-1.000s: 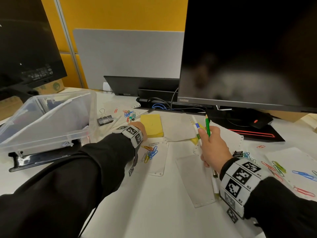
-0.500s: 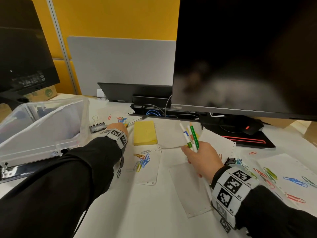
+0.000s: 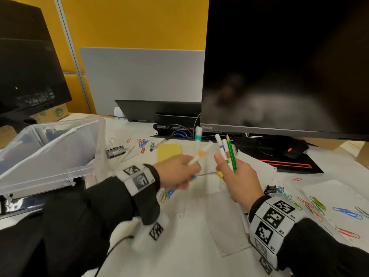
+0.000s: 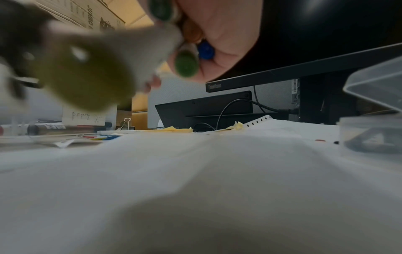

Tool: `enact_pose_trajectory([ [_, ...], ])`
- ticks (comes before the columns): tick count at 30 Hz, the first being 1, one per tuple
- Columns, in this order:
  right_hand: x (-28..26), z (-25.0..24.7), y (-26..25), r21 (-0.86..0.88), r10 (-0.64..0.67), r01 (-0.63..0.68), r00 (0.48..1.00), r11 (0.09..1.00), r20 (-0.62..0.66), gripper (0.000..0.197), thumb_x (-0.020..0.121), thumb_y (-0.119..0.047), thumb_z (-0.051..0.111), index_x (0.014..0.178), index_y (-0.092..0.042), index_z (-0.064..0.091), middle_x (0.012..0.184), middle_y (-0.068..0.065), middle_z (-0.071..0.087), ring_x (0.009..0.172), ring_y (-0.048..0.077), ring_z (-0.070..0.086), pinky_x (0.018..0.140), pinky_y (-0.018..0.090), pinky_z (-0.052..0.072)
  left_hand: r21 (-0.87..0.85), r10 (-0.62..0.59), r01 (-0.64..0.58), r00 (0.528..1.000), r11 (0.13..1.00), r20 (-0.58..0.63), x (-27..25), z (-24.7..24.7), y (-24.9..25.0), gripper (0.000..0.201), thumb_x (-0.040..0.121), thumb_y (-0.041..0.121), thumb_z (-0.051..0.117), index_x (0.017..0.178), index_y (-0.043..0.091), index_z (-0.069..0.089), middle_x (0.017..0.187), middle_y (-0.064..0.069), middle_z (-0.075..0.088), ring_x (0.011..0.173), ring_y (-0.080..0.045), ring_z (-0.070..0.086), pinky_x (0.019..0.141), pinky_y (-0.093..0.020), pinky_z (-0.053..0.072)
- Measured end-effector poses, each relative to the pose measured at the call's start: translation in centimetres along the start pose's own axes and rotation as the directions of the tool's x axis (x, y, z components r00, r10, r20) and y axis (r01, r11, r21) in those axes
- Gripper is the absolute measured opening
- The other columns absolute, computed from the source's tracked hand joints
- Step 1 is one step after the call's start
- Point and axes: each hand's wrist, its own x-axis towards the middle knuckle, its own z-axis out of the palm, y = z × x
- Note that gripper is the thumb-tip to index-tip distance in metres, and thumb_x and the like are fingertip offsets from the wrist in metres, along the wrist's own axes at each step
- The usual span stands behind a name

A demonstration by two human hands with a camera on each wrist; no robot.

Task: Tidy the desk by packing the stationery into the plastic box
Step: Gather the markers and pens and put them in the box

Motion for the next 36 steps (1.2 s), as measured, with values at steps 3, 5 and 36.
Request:
enact_pose_trajectory([
  [3, -0.3, -0.2, -0.6, 0.11, -0.039, 0.04, 0.999, 0.993, -0.014, 0.047, 0.087, -0.055, 0.04, 0.084, -0.014, 0.062, 0.057, -0.001, 0.049, 0.051, 0.014, 0.044, 0.052, 0.025, 0.037, -0.132, 0.092, -0.069, 0.98, 0.989, 0.179, -1.0, 2.2, 0.7, 0.024, 0.095, 0.022, 0.044, 0.072, 0.018, 0.038, 0.05, 0.006, 0.036, 0.034, -0.006, 0.031, 0.037, -0.017, 0.023],
  [5, -0.7, -0.2, -0.9, 0.225, -0.039, 0.037, 0.999, 0.974, 0.001, 0.053, 0.075, -0.065, 0.04, 0.075, -0.015, 0.06, 0.049, -0.006, 0.044, 0.049, 0.012, 0.04, 0.05, 0.026, 0.034, -0.186, 0.12, -0.082, 0.971, 0.979, 0.205, -0.9, 2.8, 1.1, 0.026, 0.096, 0.022, 0.044, 0.07, 0.02, 0.038, 0.046, 0.009, 0.034, 0.034, -0.005, 0.028, 0.036, -0.015, 0.021],
  [36, -0.2, -0.6, -0.7, 0.155, 0.082, -0.073, 0.995, 0.985, -0.052, 0.033, 0.087, -0.022, 0.055, 0.056, -0.014, 0.048, 0.051, 0.0, 0.044, 0.049, 0.013, 0.043, 0.05, 0.021, 0.037, 0.813, -0.157, 0.48, 0.877, 0.33, -0.454, 6.9, -9.7, -9.1, 0.02, 0.089, 0.021, 0.052, 0.104, 0.01, 0.059, 0.086, -0.004, 0.056, 0.077, -0.018, 0.051, 0.087, -0.03, 0.05],
])
